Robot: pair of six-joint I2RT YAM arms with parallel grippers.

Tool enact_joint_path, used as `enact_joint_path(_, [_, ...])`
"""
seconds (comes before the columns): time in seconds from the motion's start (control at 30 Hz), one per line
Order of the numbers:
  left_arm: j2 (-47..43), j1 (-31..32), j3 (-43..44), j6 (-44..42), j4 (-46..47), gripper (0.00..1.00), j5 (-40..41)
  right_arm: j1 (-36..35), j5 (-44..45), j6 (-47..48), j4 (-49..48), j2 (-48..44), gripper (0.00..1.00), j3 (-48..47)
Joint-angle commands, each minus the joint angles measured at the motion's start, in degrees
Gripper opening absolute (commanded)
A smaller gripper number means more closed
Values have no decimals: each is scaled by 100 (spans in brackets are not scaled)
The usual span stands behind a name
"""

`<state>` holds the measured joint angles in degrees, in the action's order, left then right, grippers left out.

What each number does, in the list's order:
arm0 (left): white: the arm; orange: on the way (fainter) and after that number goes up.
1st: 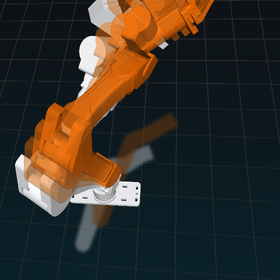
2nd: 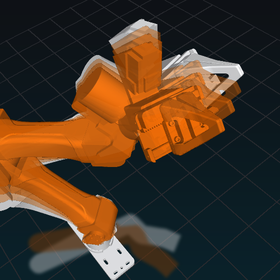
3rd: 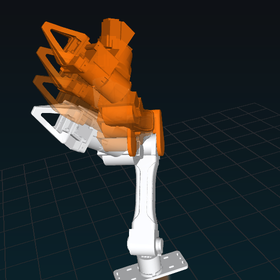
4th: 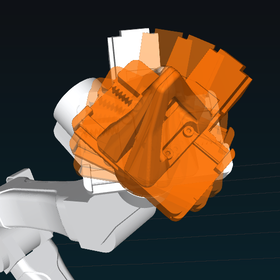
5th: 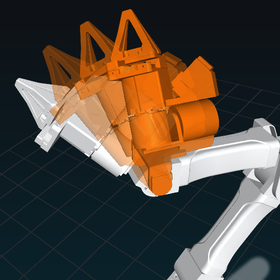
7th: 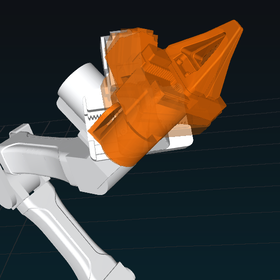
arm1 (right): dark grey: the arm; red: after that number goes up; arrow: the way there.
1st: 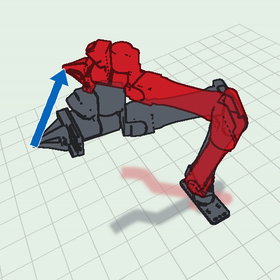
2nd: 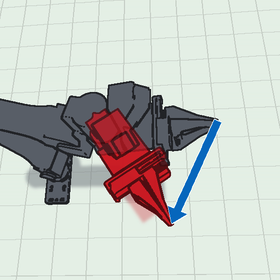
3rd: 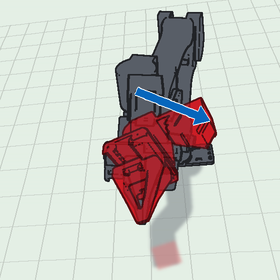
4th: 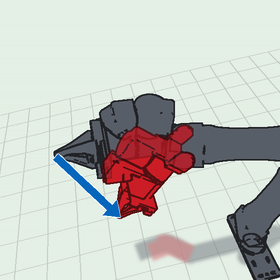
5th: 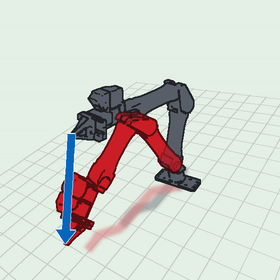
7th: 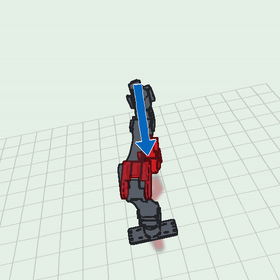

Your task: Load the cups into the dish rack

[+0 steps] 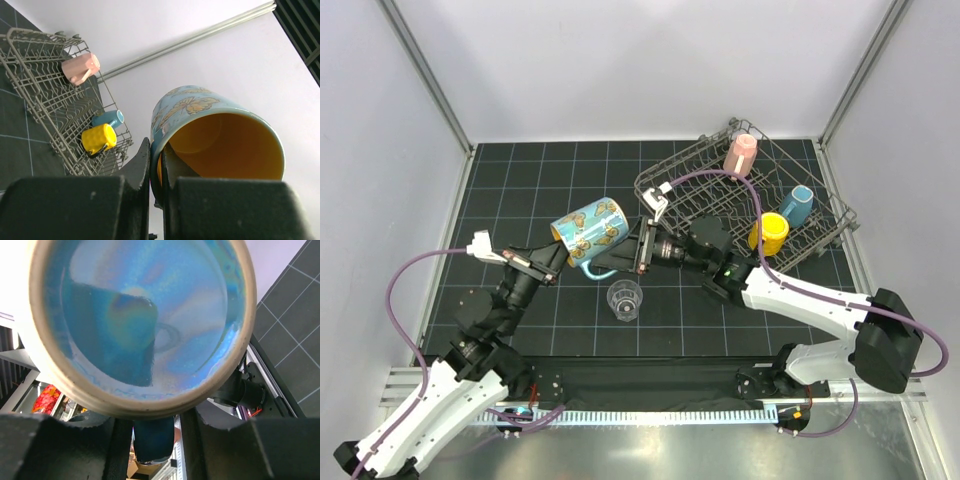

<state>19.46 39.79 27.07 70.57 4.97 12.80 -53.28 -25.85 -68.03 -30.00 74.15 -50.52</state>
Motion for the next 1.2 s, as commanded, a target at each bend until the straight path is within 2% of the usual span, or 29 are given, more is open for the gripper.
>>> enact_joint_path(0.0, [-30,29,141,274,1260,0,-295,-16,255,-44,-428,82,40,-371])
enact_joint_path(0.13, [5,29,44,335,1322,1,-295,-25,325,-35,-472,117,36,-397])
enact_joint_path(0.27, [-21,29,-96,431,1375,0,-330,-25,326,105,-507,135,19,-458])
enact_joint_path(0.3, [-48,20,-123,458,1366,0,-348,-25,326,210,-524,126,8,-467])
enact_joint_path(0.33, [-65,20,-167,510,1349,0,-339,-25,334,246,-542,100,4,-450])
enact_joint_path(0.43, [-162,29,-307,704,1121,1,-252,-25,545,430,-560,-49,4,-292])
enact_joint_path(0.5, [-258,29,-316,800,736,9,-199,-25,721,510,-534,-137,4,-230])
enact_joint_path(0.53, [-276,20,-316,818,611,24,-190,-25,765,623,-455,-216,4,-195])
enact_joint_path(0.6, [-338,29,-360,836,418,42,-199,-16,958,773,-244,-313,4,-221])
enact_joint_path(0.63, [-416,29,-369,845,347,56,-216,-16,1028,869,-130,-348,4,-239])
enact_joint_path(0.73, [-679,20,-325,880,-267,74,-190,-16,1362,1440,851,-568,4,-466])
enact_joint_path(0.8, [-864,20,-273,915,-932,80,-111,1,1634,1836,1214,-734,4,-555])
enact_joint_path(0.9, [-1277,29,-202,968,-1776,82,117,36,2169,2346,2170,-946,4,-783])
enact_joint_path(1.1, [-1823,29,-167,1082,-2641,82,329,317,3444,3313,3507,-1166,4,-1100])
enact_joint_path(1.17, [-1876,29,-167,1100,-2826,82,320,623,3551,3436,3615,-1201,4,-1100])
